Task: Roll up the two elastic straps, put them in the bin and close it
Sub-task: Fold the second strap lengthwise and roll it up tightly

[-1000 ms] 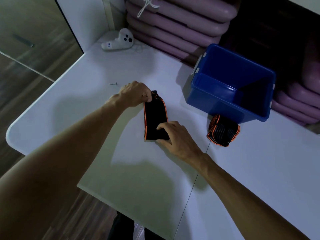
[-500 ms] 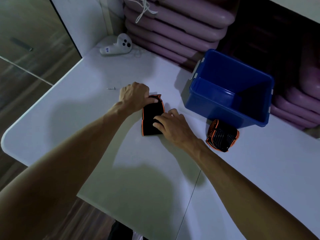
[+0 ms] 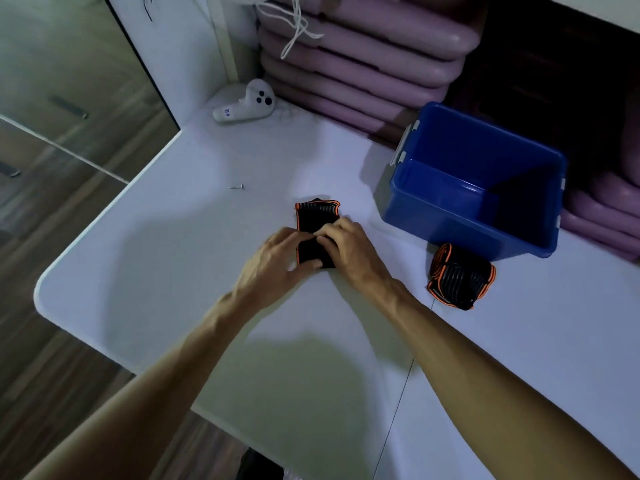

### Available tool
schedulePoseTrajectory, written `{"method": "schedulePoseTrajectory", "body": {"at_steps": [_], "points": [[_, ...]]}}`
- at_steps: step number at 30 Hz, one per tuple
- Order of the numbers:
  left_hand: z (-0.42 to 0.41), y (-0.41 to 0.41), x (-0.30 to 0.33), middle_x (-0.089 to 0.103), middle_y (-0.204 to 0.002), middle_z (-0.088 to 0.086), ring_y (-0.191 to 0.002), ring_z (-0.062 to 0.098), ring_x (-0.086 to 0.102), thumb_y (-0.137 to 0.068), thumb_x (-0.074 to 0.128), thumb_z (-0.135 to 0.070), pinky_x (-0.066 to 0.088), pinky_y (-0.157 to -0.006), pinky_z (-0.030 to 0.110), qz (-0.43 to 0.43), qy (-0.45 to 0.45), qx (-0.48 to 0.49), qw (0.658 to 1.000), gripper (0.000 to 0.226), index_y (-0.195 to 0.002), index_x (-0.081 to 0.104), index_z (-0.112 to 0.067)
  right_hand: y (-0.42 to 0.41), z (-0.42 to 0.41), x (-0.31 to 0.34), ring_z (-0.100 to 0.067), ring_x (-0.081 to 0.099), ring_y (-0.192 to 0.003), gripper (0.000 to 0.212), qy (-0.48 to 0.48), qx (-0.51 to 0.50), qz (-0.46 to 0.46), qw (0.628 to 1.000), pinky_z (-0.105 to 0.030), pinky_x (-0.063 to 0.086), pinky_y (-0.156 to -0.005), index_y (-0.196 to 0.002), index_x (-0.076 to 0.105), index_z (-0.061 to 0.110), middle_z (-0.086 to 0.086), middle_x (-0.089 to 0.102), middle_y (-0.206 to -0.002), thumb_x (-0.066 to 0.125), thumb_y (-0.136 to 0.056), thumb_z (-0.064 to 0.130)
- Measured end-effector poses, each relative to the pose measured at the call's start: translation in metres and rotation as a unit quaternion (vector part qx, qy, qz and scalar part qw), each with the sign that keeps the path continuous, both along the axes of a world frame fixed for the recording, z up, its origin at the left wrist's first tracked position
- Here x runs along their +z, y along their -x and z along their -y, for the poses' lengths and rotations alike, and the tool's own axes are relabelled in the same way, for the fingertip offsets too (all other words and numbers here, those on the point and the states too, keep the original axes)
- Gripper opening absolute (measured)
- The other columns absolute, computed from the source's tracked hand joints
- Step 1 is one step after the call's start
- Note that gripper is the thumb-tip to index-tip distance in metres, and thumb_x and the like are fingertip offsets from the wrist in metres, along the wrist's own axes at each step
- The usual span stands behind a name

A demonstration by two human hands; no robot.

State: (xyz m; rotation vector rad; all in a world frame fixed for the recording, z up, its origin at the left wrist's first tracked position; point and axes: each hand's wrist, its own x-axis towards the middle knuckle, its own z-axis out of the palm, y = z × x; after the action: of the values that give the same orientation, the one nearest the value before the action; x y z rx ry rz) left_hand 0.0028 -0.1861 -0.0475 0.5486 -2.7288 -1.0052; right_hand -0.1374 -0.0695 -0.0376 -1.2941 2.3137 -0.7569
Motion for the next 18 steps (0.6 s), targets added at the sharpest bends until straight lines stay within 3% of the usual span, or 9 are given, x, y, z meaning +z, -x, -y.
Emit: {"method": "schedulePoseTrajectory", "body": {"at_steps": [2,4,7,9,12,14,18], "points": [[-0.008,-0.001,-0.003,0.057,-0.12,-0.001,-0.103,0.021,0.056,-0.075,0.071,-0.049,0.049,-0.08,0.037,0.038,0.048,-0.003,0.998,0.063,-0.129,0.051,-0.022,-0.003,-0.005,-0.001,-0.025,0.048,-0.11,0.026,0.006,0.002,0.023,1.0,-0.025,0.04,-0.094,-0.119,0.067,0.011,-0.01,0.053,-0.115,0.051,-0.101,0.023],[-0.01,0.0,-0.002,0.056,-0.123,0.001,-0.105,0.025,0.054,-0.078,0.071,-0.044,0.05,-0.079,0.041,0.051,0.088,0.0,0.995,0.063,-0.132,0.049,-0.019,-0.003,-0.013,-0.002,-0.025,0.046,-0.118,0.039,-0.004,0.025,0.038,0.999,-0.031,0.041,-0.103,-0.134,0.058,0.011,-0.01,0.046,-0.128,0.056,-0.099,0.027],[-0.005,0.001,0.003,0.051,-0.125,0.006,-0.108,0.028,0.05,-0.081,0.071,-0.036,0.053,-0.077,0.045,0.045,0.074,-0.016,0.996,0.059,-0.133,0.051,-0.016,0.0,-0.028,-0.008,-0.026,0.042,-0.124,0.07,-0.022,0.086,-0.002,0.996,-0.036,0.045,-0.104,-0.149,0.038,0.013,-0.009,0.034,-0.139,0.069,-0.089,0.032],[0.0,0.001,0.004,0.05,-0.12,0.007,-0.107,0.029,0.05,-0.081,0.072,-0.039,0.053,-0.079,0.045,0.044,0.058,-0.038,0.997,0.06,-0.132,0.052,-0.016,0.0,-0.032,-0.012,-0.024,0.042,-0.123,0.078,-0.024,0.098,-0.012,0.995,-0.035,0.047,-0.101,-0.153,0.03,0.014,-0.007,0.035,-0.138,0.07,-0.088,0.031],[0.01,0.003,0.008,0.052,-0.117,0.004,-0.111,0.025,0.049,-0.083,0.067,-0.046,0.05,-0.084,0.042,0.077,0.027,-0.048,0.995,0.062,-0.136,0.051,-0.019,0.002,-0.034,-0.011,-0.015,0.042,-0.121,0.072,-0.008,0.063,0.053,0.997,-0.026,0.041,-0.099,-0.151,0.032,0.018,-0.002,0.045,-0.135,0.067,-0.09,0.034],[0.017,0.006,0.011,0.053,-0.116,0.001,-0.108,0.022,0.052,-0.084,0.065,-0.048,0.047,-0.084,0.036,0.099,0.026,-0.064,0.993,0.061,-0.137,0.05,-0.023,0.002,-0.039,-0.009,-0.014,0.047,-0.113,0.057,0.003,0.041,0.085,0.996,-0.026,0.042,-0.092,-0.14,0.038,0.022,-0.001,0.052,-0.126,0.063,-0.09,0.033],[0.024,0.01,0.014,0.059,-0.103,-0.005,-0.09,0.019,0.061,-0.082,0.069,-0.044,0.051,-0.077,0.038,0.076,-0.038,-0.057,0.995,0.043,-0.119,0.056,-0.025,0.001,-0.047,-0.01,-0.011,0.037,-0.118,0.038,0.012,0.023,0.088,0.996,-0.012,0.032,-0.09,-0.131,0.046,0.021,0.003,0.049,-0.126,0.054,-0.095,0.032]]}}
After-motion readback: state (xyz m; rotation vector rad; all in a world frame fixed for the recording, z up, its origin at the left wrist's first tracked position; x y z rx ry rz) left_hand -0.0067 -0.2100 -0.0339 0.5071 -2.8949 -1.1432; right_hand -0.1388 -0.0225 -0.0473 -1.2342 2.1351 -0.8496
